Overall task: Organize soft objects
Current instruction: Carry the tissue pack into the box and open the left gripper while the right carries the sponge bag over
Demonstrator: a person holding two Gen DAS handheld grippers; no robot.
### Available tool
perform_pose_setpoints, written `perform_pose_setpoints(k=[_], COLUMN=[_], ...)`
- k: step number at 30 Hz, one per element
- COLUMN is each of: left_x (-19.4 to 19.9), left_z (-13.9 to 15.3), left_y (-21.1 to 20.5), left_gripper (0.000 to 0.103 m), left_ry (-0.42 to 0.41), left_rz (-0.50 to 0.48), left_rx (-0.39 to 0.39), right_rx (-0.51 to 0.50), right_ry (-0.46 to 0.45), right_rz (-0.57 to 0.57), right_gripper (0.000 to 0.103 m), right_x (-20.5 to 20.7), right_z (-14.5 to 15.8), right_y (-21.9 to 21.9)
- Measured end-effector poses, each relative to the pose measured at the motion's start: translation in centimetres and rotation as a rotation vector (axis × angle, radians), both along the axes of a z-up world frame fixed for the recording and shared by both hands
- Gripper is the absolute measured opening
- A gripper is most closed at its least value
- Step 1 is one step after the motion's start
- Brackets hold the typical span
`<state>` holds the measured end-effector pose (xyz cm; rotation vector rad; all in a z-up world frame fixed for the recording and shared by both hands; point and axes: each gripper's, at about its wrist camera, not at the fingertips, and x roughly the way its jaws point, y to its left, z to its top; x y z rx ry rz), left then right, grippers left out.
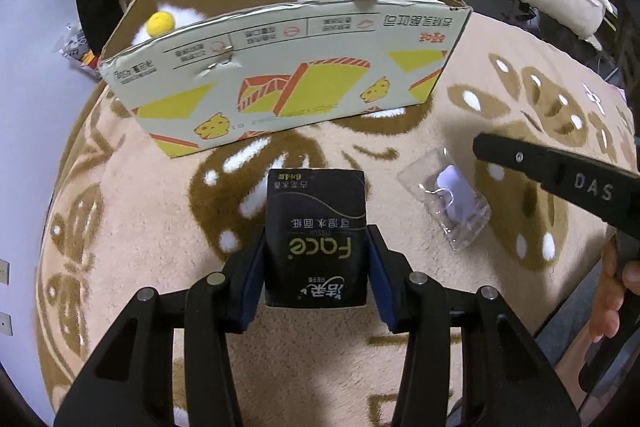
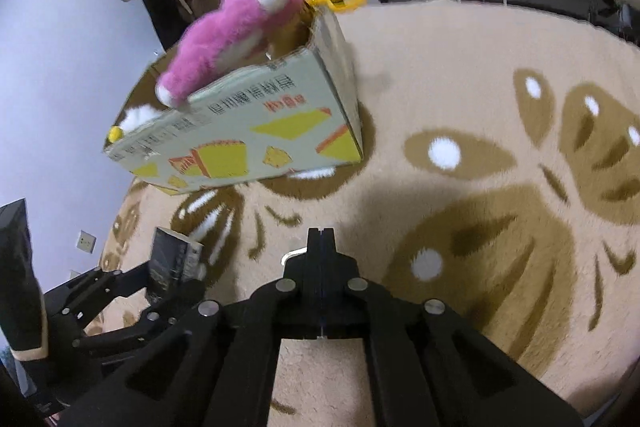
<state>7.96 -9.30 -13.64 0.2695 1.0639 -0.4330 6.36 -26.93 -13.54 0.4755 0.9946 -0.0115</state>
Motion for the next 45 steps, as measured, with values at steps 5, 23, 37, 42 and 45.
perform_pose_setpoints(k=[5, 23, 37, 42, 45], left_x=[0.2, 0.9, -0.2, -0.4, 0.3], left_z=[-0.4, -0.4, 4.5, 7.0, 8.0], left_y=[-0.3, 0.1, 2.2, 2.9, 3.1], left_gripper=[0.045, 0.045, 0.045, 0.045, 0.045], left_ry=[0.003, -0.005, -0.231, -0.322, -0.328], left_rz=[0.016, 0.047, 0.124, 0.146, 0.147], left_rx=[0.005, -0.002, -0.072, -0.129, -0.136], right_rx=[0.028, -0.078, -0.064, -0.099, -0.145], right_ry=[0.049, 0.168, -0.102, -0.213, -0.260], right_rz=[0.009, 0.114, 0.134, 0.151, 0.190], right_gripper=[0.011, 0.047, 0.043, 0.043, 0.043], right_x=[0.4, 2.3, 0.3, -0.3, 0.6], right_z=[-1.2, -4.5, 1.7, 5.1, 7.0], right_y=[0.2, 3.5, 4.3, 4.3, 5.1])
